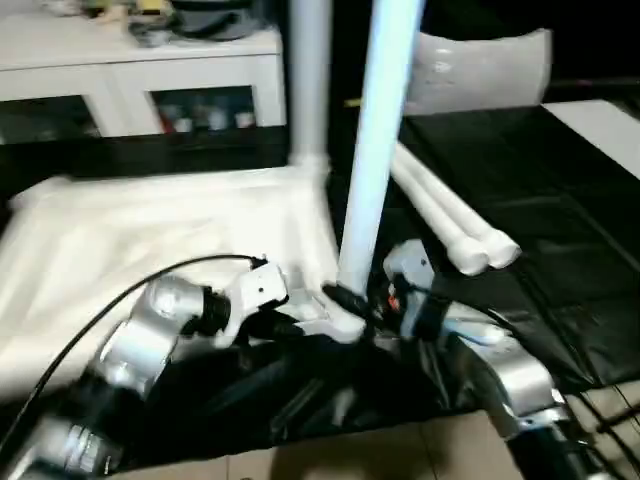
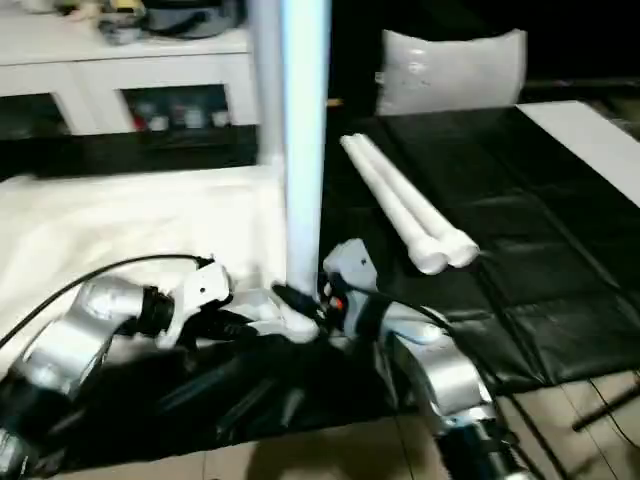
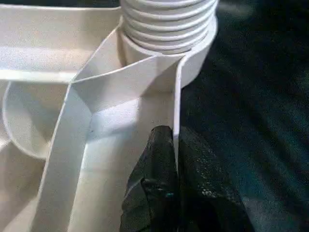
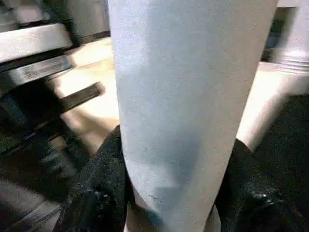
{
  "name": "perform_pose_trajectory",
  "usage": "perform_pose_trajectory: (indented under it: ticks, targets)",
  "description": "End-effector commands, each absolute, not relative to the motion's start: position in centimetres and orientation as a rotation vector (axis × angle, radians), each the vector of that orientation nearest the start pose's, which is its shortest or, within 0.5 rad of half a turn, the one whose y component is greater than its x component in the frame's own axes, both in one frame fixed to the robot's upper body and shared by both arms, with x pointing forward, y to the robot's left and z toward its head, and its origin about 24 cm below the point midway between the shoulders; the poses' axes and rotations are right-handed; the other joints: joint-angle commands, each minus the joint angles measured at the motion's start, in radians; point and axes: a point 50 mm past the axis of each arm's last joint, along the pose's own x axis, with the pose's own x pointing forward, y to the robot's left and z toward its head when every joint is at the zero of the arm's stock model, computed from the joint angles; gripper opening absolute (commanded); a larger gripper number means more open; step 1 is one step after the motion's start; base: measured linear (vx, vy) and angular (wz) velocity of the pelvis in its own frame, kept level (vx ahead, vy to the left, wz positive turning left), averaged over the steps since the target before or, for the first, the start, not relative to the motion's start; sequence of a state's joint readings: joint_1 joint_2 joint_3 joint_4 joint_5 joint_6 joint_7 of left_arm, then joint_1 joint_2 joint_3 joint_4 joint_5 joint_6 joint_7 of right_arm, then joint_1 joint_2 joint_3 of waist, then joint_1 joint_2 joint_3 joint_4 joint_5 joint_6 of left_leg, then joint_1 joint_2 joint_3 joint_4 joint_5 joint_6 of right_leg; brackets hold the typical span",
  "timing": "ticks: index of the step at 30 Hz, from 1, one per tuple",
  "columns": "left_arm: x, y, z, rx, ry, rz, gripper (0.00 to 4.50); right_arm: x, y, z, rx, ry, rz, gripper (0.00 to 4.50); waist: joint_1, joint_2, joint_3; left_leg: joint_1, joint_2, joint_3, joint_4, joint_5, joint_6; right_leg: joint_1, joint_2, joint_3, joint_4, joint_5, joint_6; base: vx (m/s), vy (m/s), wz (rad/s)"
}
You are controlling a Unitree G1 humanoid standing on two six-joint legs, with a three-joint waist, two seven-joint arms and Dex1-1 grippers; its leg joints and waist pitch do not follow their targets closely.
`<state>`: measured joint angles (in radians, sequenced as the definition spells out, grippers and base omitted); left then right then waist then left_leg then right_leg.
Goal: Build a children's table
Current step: Rotate leg to tighten
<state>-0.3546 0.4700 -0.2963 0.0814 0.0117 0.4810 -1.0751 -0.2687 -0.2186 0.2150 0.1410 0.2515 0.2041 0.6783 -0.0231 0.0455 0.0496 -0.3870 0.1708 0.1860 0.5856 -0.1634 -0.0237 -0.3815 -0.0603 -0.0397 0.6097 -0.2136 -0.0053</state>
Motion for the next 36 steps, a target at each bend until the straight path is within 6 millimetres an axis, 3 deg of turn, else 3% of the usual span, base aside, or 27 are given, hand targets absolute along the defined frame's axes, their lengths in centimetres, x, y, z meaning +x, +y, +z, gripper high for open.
perform_pose_trajectory:
  ticks: [1, 4, 5, 7, 11, 13, 19, 20, 23, 25, 29, 31, 32, 33, 36]
  targets:
    - [27.6, 13.0, 8.9, 0.352, 0.419, -1.127, 0.00, 27.9, -12.4, 0.9, 0.003, 0.379, 0.730, 1.90, 0.010, 0.006, -0.043, 0.026, 0.061, -0.042, -0.088, -0.461, -0.047, 0.009, -0.083, 0.047, -0.095, -0.385, -0.195, 0.000, 0.000, 0.00]
    - [27.7, 12.0, 9.5, 0.343, 0.384, -1.115, 0.00, 28.3, -12.2, 1.0, 0.005, 0.377, 0.730, 1.90, 0.016, 0.003, -0.042, 0.027, 0.056, -0.039, -0.081, -0.441, -0.034, 0.006, -0.081, 0.048, -0.104, -0.422, -0.182, 0.000, 0.000, 0.00]
    - [27.8, 11.7, 9.7, 0.339, 0.372, -1.112, 0.00, 28.3, -12.1, 1.0, -0.002, 0.379, 0.740, 1.90, 0.019, -0.003, -0.042, 0.022, 0.057, -0.038, -0.082, -0.427, -0.030, 0.010, -0.079, 0.046, -0.104, -0.411, -0.174, 0.000, 0.000, 0.00]
    - [27.7, 11.5, 9.8, 0.337, 0.369, -1.101, 0.00, 28.3, -12.0, 0.9, -0.010, 0.378, 0.749, 1.90, 0.023, 0.002, -0.045, 0.022, 0.059, -0.038, -0.084, -0.410, -0.028, 0.011, -0.078, 0.047, -0.099, -0.371, -0.173, 0.000, 0.000, 0.00]
    - [28.1, 11.4, 9.6, 0.422, 0.377, -1.042, 0.00, 28.3, -11.3, 0.8, -0.023, 0.369, 0.781, 1.90, 0.027, 0.000, -0.047, 0.019, 0.057, -0.036, -0.083, -0.385, -0.020, 0.015, -0.076, 0.045, -0.094, -0.305, -0.190, 0.000, 0.000, 0.00]
    - [28.3, 11.5, 9.5, 0.431, 0.376, -1.022, 0.00, 28.3, -11.2, 0.6, -0.022, 0.373, 0.781, 1.90, 0.029, 0.004, -0.047, 0.021, 0.057, -0.036, -0.082, -0.375, -0.018, 0.016, -0.076, 0.046, -0.093, -0.298, -0.190, 0.000, 0.000, 0.00]
    - [28.5, 11.6, 9.5, 0.443, 0.339, -1.012, 0.00, 28.7, -11.3, 0.7, -0.005, 0.364, 0.766, 1.90, 0.030, 0.005, -0.046, 0.023, 0.057, -0.036, -0.083, -0.398, -0.026, 0.015, -0.076, 0.044, -0.095, -0.320, -0.186, 0.000, 0.000, 0.00]
    - [28.5, 11.5, 9.5, 0.437, 0.308, -1.027, 0.00, 28.7, -11.2, 0.7, -0.003, 0.357, 0.772, 2.46, 0.030, 0.003, -0.046, 0.023, 0.057, -0.036, -0.083, -0.401, -0.027, 0.014, -0.075, 0.044, -0.095, -0.322, -0.183, 0.000, 0.000, 0.00]
    - [28.5, 11.3, 9.5, 0.386, 0.275, -1.050, 0.00, 28.8, -11.2, 0.7, 0.004, 0.356, 0.784, 2.66, 0.034, 0.005, -0.048, 0.024, 0.056, -0.035, -0.080, -0.397, -0.027, 0.013, -0.077, 0.045, -0.097, -0.319, -0.190, 0.000, 0.000, 0.00]
    - [28.6, 11.3, 9.3, 0.360, 0.276, -1.072, 0.00, 28.8, -11.3, 0.7, 0.001, 0.355, 0.787, 2.88, 0.037, 0.002, -0.052, 0.021, 0.058, -0.035, -0.081, -0.367, -0.022, 0.018, -0.075, 0.046, -0.090, -0.265, -0.194, 0.000, 0.000, 0.00]
    - [28.6, 11.6, 8.7, 0.326, 0.299, -1.082, 0.00, 28.8, -11.5, 0.7, -0.008, 0.349, 0.785, 3.24, 0.040, 0.008, -0.053, 0.020, 0.057, -0.032, -0.078, -0.335, -0.011, 0.020, -0.075, 0.045, -0.086, -0.217, -0.209, 0.000, 0.000, 0.00]
    - [28.7, 11.7, 8.5, 0.330, 0.303, -1.087, 0.00, 28.7, -11.7, 0.8, -0.009, 0.341, 0.784, 3.34, 0.041, 0.006, -0.054, 0.019, 0.057, -0.031, -0.077, -0.318, -0.005, 0.024, -0.076, 0.045, -0.085, -0.200, -0.213, 0.000, 0.000, 0.00]
    - [28.8, 11.9, 8.3, 0.333, 0.308, -1.090, 0.00, 28.6, -11.9, 0.9, -0.006, 0.331, 0.782, 3.41, 0.046, 0.013, -0.055, 0.020, 0.057, -0.028, -0.074, -0.316, -0.004, 0.022, -0.079, 0.045, -0.087, -0.202, -0.215, 0.000, 0.000, 0.00]
    - [28.9, 12.0, 8.2, 0.336, 0.309, -1.093, 0.00, 28.6, -12.1, 1.0, -0.008, 0.320, 0.777, 3.55, 0.047, 0.005, -0.053, 0.018, 0.055, -0.028, -0.074, -0.309, 0.000, 0.027, -0.076, 0.044, -0.087, -0.210, -0.206, 0.000, 0.000, 0.00]
    - [29.1, 12.1, 8.2, 0.344, 0.313, -1.102, 0.00, 28.4, -12.7, 1.1, -0.006, 0.303, 0.765, 3.74, 0.056, 0.011, -0.053, 0.021, 0.057, -0.028, -0.073, -0.296, 0.005, 0.024, -0.077, 0.045, -0.088, -0.216, -0.204, 0.000, 0.000, 0.00]
